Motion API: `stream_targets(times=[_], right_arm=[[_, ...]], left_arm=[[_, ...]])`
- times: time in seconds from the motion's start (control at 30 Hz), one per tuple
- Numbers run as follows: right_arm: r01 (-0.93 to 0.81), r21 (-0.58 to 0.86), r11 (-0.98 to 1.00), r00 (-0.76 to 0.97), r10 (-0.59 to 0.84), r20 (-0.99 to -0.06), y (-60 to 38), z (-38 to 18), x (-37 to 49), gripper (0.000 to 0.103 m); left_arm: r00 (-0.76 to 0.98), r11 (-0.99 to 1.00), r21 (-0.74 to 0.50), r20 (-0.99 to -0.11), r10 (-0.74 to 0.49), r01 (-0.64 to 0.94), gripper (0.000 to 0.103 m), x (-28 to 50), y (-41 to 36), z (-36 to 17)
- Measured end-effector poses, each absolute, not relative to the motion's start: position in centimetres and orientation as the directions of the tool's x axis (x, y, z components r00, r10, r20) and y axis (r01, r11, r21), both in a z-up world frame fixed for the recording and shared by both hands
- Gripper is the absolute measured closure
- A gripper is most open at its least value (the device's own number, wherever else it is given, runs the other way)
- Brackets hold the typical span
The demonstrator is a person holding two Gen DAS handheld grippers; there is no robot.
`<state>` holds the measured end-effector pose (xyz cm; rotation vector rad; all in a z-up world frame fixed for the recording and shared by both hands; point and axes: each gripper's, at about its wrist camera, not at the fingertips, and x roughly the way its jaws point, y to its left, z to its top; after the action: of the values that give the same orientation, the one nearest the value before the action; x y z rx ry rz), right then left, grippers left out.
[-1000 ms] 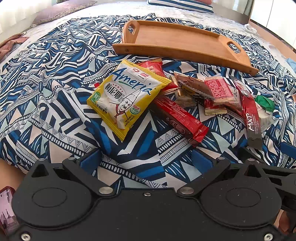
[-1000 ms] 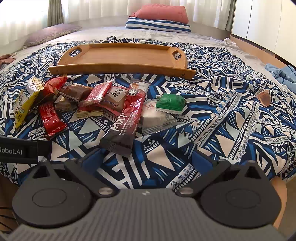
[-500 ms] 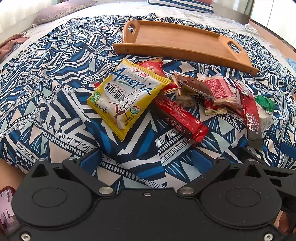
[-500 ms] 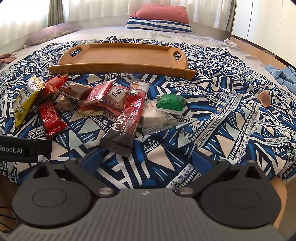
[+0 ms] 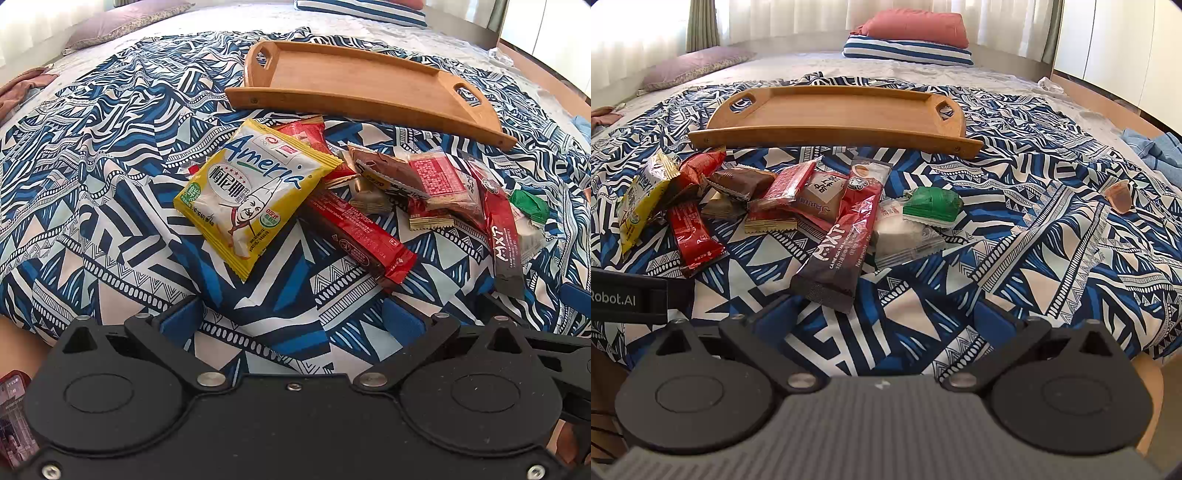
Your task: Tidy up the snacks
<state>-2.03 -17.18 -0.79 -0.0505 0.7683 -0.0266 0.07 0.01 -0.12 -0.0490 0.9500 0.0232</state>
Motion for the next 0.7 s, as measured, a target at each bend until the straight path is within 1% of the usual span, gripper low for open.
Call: stream_targets(times=[0.7], right_arm=[[0.0,-0.067,0.998,0.722,-0.046,-0.69,-17.08,-1.07,-2.0,0.0]], left_arm=[[0.59,0.999,-0.023,-0.807,0.006,-0.042,0.0,0.31,-0.08,-0.07]])
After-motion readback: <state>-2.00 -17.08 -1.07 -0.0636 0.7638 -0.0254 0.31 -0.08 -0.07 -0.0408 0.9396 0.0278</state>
